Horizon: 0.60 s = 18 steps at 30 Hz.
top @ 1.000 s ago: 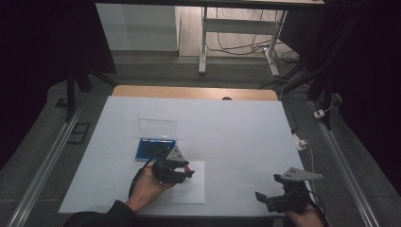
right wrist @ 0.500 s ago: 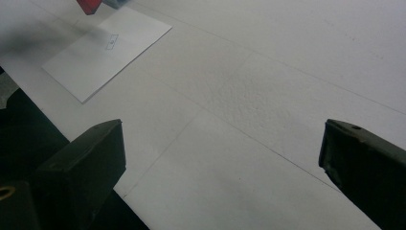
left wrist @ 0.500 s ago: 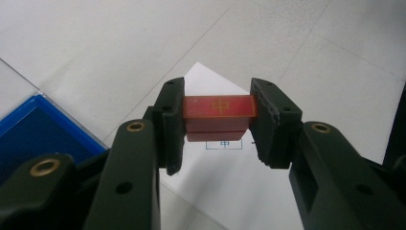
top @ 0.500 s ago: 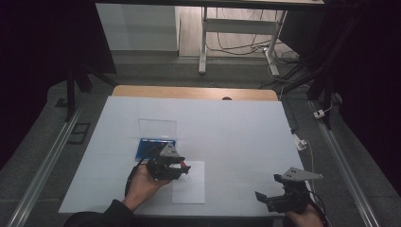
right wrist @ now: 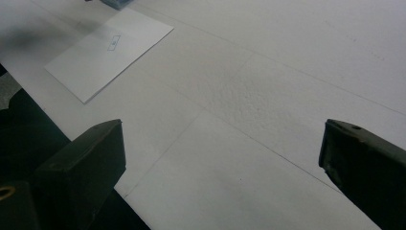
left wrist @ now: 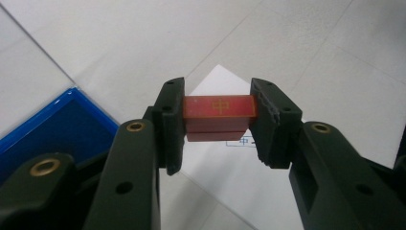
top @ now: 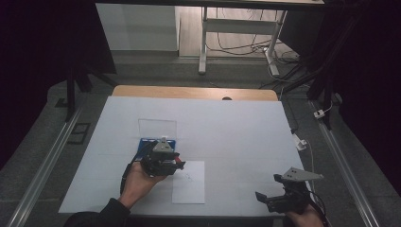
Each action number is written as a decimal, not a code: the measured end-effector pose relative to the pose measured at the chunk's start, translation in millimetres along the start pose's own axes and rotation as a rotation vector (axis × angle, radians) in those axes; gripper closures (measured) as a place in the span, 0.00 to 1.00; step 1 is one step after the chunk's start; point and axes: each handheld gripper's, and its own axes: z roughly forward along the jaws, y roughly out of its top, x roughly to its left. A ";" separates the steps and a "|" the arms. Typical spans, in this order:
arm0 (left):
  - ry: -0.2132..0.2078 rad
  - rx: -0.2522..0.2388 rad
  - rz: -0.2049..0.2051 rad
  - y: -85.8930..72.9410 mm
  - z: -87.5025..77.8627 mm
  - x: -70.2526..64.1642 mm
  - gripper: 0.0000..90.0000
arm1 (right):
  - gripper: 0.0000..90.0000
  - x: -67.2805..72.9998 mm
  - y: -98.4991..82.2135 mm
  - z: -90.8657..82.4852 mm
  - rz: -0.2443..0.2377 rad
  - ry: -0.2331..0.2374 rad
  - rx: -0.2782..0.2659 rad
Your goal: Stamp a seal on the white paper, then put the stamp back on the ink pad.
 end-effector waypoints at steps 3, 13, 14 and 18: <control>0.010 -0.002 -0.008 -0.4 -2.2 2.9 0.65 | 0.03 -0.1 0.0 -0.1 0.001 0.000 -0.001; 0.053 -0.025 -0.043 -1.5 -11.9 15.2 0.65 | 0.02 -0.5 -0.5 -0.5 0.007 0.001 -0.007; 0.058 -0.027 -0.046 -1.8 -12.9 17.2 0.65 | 0.03 -0.6 -0.4 -0.3 0.007 0.001 -0.007; 0.079 -0.028 -0.054 -2.7 -15.4 22.6 0.65 | 0.02 -0.5 -0.3 -0.3 0.009 0.000 -0.007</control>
